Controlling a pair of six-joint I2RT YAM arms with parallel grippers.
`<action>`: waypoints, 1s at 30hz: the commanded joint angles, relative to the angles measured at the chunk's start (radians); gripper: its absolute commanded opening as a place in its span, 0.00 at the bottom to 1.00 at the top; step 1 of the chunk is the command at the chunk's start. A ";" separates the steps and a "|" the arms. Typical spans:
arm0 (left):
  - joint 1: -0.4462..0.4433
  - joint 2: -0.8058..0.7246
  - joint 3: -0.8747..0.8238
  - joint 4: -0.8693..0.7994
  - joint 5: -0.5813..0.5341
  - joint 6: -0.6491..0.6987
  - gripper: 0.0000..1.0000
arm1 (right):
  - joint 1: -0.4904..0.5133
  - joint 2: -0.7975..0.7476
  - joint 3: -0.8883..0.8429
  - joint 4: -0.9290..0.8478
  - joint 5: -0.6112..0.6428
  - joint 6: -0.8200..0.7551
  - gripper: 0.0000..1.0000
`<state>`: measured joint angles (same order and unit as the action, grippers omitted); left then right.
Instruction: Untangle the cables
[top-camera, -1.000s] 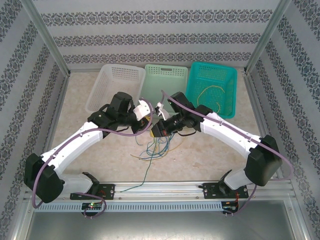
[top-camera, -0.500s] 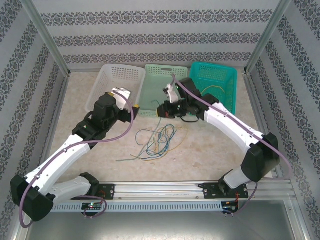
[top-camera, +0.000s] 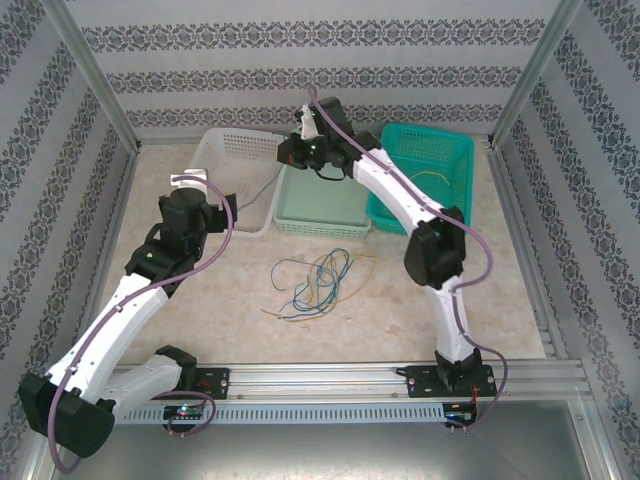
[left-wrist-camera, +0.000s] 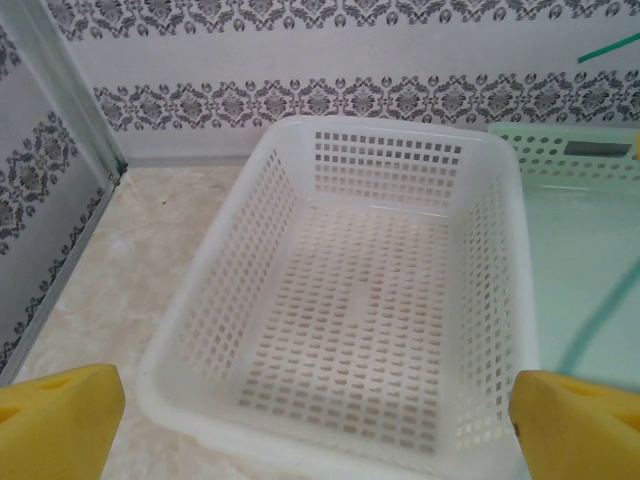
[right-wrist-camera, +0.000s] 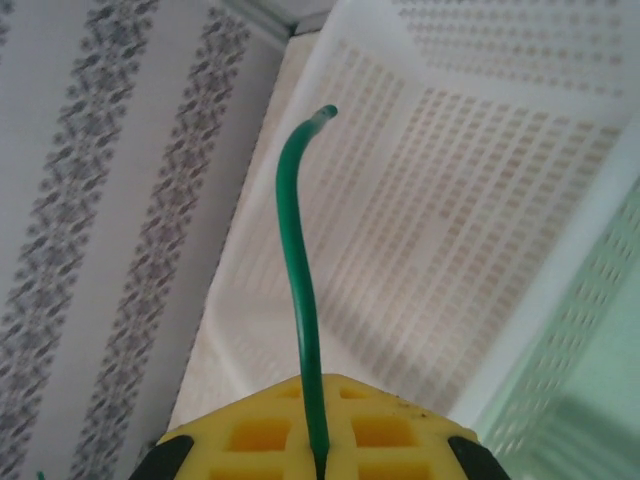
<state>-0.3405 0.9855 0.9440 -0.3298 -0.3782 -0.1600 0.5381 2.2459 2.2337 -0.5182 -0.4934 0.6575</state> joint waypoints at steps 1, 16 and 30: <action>0.020 -0.038 -0.011 -0.035 -0.019 -0.015 1.00 | -0.010 0.097 0.155 -0.072 0.088 0.028 0.00; 0.053 0.016 -0.019 -0.015 0.067 -0.029 1.00 | 0.013 0.314 0.330 -0.054 0.133 0.049 0.15; 0.070 0.004 -0.026 -0.034 0.081 -0.033 0.99 | 0.030 0.375 0.393 -0.048 0.084 0.091 0.34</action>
<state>-0.2855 1.0050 0.9257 -0.3374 -0.3065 -0.1703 0.5587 2.5916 2.5980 -0.5713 -0.3862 0.7258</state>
